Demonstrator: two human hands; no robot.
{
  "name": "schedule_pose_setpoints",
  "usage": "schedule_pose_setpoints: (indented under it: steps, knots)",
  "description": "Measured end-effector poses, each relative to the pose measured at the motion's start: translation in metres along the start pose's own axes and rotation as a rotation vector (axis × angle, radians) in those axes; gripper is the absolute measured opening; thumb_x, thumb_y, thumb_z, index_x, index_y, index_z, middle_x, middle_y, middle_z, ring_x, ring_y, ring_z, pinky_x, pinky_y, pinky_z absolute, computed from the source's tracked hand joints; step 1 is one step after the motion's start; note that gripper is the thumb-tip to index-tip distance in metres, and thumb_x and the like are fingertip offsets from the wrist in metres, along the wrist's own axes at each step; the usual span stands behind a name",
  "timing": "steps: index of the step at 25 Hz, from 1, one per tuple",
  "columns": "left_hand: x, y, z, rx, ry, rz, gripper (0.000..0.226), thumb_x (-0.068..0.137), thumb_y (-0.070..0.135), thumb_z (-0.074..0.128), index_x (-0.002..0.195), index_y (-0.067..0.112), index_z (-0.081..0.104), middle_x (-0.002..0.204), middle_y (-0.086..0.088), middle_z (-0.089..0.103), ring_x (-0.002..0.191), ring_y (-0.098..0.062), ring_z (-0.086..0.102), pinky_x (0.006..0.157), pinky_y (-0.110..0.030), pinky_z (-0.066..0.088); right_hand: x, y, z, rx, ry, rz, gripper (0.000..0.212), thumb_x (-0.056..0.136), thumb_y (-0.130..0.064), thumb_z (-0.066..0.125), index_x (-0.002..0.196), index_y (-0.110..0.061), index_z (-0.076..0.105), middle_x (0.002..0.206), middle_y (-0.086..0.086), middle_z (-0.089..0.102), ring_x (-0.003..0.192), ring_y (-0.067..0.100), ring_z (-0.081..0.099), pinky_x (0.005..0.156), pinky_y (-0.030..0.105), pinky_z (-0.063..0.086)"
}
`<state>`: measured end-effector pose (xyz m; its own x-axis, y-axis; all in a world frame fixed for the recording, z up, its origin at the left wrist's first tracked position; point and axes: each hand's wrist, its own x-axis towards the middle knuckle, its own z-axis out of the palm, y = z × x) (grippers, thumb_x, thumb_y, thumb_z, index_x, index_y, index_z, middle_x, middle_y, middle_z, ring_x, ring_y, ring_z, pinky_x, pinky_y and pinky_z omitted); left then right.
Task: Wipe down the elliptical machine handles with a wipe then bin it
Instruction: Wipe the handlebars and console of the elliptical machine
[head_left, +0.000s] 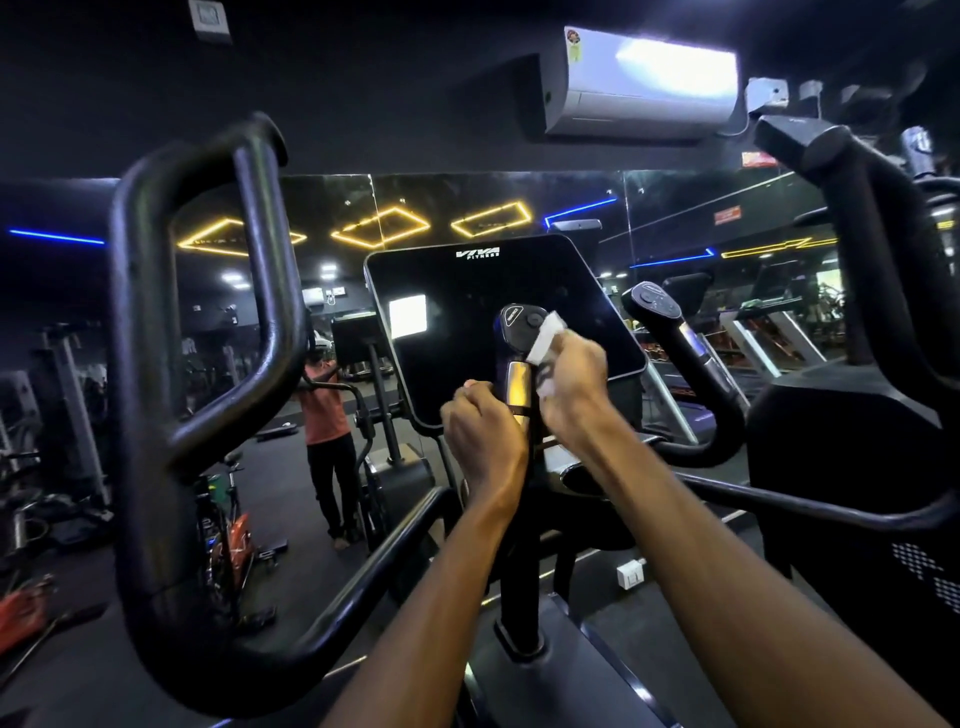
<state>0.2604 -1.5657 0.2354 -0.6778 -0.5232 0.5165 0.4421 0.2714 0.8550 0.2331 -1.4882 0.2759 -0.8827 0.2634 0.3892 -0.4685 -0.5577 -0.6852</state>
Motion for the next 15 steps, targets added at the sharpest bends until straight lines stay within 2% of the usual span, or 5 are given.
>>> schedule_pose_setpoints:
  steps: [2, 6, 8, 10, 15]
  knots:
    - [-0.002, 0.000, -0.001, -0.086, 0.081, -0.008, 0.036, 0.103, 0.023, 0.033, 0.113, 0.008, 0.064, 0.114, -0.006, 0.054, 0.088, -0.010, 0.047, 0.078, -0.023, 0.034, 0.018, -0.014, 0.005, 0.317, -0.174, 0.237, 0.046, 0.100, -0.024, 0.035, 0.063, -0.011, 0.060, 0.055, 0.000, 0.057, 0.044, 0.011, 0.049, 0.043, 0.018, 0.037]
    - [-0.005, -0.002, -0.005, -0.264, 0.197, -0.060, 0.030, 0.102, 0.027, 0.035, 0.111, 0.010, 0.058, 0.111, -0.003, 0.048, 0.101, -0.018, 0.048, 0.083, -0.025, 0.033, 0.002, 0.015, -0.005, 0.358, -0.629, 0.364, 0.060, 0.097, -0.058, 0.028, 0.112, -0.004, 0.049, 0.095, 0.015, 0.056, 0.075, 0.027, 0.053, 0.067, 0.035, 0.046]
    - [-0.003, -0.006, -0.005, -0.332, 0.231, -0.091, 0.030, 0.100, 0.035, 0.034, 0.105, 0.014, 0.055, 0.108, -0.006, 0.051, 0.104, -0.026, 0.052, 0.089, -0.038, 0.042, -0.002, 0.015, -0.007, 0.309, -0.746, 0.340, 0.052, 0.096, -0.052, 0.027, 0.098, -0.005, 0.048, 0.091, 0.013, 0.055, 0.076, 0.025, 0.043, 0.066, 0.034, 0.040]
    - [0.000, -0.011, -0.004, -0.390, 0.244, -0.120, 0.036, 0.093, 0.047, 0.033, 0.100, 0.018, 0.054, 0.109, -0.014, 0.056, 0.102, -0.032, 0.056, 0.091, -0.051, 0.047, 0.004, 0.002, 0.002, 0.333, -0.692, 0.345, 0.056, 0.095, -0.054, 0.026, 0.088, -0.006, 0.054, 0.090, 0.011, 0.057, 0.074, 0.023, 0.044, 0.064, 0.033, 0.040]
    - [0.008, -0.035, -0.009, -0.609, 0.304, -0.277, 0.030, 0.088, 0.047, 0.043, 0.089, 0.019, 0.053, 0.092, -0.015, 0.053, 0.085, -0.032, 0.051, 0.077, -0.046, 0.046, -0.037, 0.038, -0.018, 0.229, -0.591, 0.437, 0.064, 0.086, -0.074, 0.039, 0.080, -0.012, 0.054, 0.065, 0.005, 0.057, 0.056, 0.020, 0.050, 0.060, 0.030, 0.042]
